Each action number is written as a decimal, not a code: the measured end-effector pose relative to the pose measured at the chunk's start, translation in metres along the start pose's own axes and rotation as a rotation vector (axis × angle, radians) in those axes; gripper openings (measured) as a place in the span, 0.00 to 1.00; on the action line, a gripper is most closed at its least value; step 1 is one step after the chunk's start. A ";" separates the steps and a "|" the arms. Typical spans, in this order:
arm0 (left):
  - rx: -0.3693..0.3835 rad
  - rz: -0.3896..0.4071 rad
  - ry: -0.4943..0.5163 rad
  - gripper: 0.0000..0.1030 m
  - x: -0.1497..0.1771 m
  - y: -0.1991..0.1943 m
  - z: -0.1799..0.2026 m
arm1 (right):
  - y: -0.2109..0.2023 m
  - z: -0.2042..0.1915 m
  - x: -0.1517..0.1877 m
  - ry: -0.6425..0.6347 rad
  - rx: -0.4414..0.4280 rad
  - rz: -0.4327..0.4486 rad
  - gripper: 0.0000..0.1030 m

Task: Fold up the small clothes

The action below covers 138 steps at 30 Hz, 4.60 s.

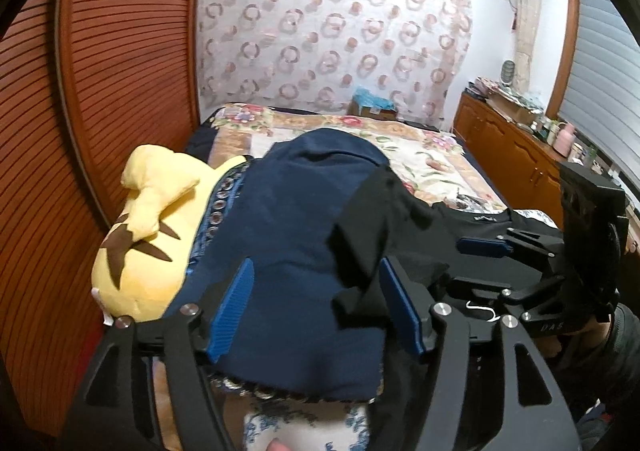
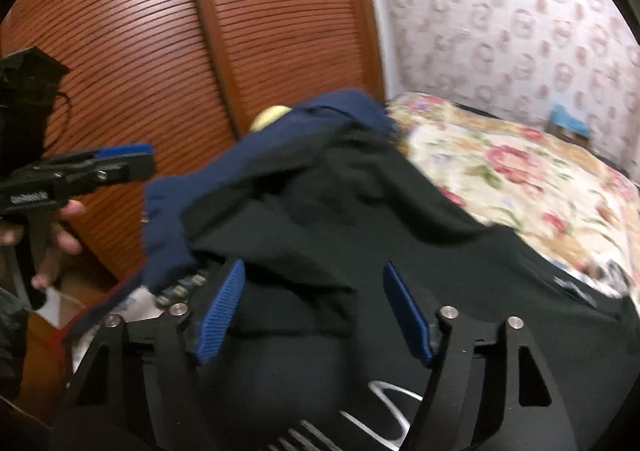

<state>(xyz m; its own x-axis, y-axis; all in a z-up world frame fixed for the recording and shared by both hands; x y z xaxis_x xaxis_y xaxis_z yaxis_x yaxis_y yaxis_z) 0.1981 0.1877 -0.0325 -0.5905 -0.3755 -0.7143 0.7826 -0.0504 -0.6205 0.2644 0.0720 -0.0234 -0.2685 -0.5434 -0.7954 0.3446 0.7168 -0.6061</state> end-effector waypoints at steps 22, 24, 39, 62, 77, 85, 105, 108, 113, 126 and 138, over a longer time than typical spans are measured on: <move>-0.017 0.006 -0.034 0.67 0.004 0.003 -0.019 | 0.022 -0.017 -0.025 -0.099 -0.091 0.019 0.08; -0.011 0.003 -0.030 0.67 0.004 0.006 -0.015 | 0.008 -0.001 -0.028 -0.063 -0.086 0.046 0.08; 0.034 -0.020 0.027 0.67 0.003 0.025 0.026 | 0.001 0.094 -0.019 0.047 0.205 -0.091 0.47; 0.154 -0.135 0.160 0.67 0.050 0.062 0.131 | -0.185 0.144 0.119 0.238 0.459 -0.112 0.57; 0.162 -0.262 0.250 0.67 0.096 0.105 0.174 | -0.281 0.168 0.241 0.418 0.681 -0.215 0.57; 0.167 -0.327 0.306 0.67 0.119 0.117 0.192 | -0.309 0.176 0.304 0.538 0.730 -0.281 0.57; 0.161 -0.318 0.397 0.93 0.139 0.124 0.211 | -0.314 0.164 0.326 0.606 0.654 -0.295 0.40; 0.159 -0.321 0.400 0.95 0.139 0.124 0.211 | -0.312 0.160 0.321 0.554 0.682 -0.324 0.29; 0.150 -0.323 0.395 0.99 0.138 0.126 0.212 | -0.307 0.158 0.309 0.462 0.729 -0.362 0.08; 0.150 -0.324 0.393 1.00 0.139 0.127 0.211 | -0.269 0.147 0.232 0.335 0.594 -0.201 0.07; 0.153 -0.274 0.344 1.00 0.124 0.119 0.200 | -0.226 0.127 0.249 0.372 0.525 -0.273 0.29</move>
<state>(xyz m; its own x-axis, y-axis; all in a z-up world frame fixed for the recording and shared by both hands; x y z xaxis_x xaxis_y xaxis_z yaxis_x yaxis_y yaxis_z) 0.2571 -0.0497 -0.1303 -0.7901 -0.0020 -0.6130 0.5938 -0.2504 -0.7646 0.2343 -0.2810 -0.0856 -0.6655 -0.4211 -0.6162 0.5845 0.2193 -0.7812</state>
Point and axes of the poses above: each gripper's, at about its wrist camera, not at the fingertips, and y roughly the way its jaws point, z to its right, x to its underside, the point moved 6 cm from there along y, roughly the way its jaws point, and after that the axes turned 14 degrees about -y, right-handed, at the moved point
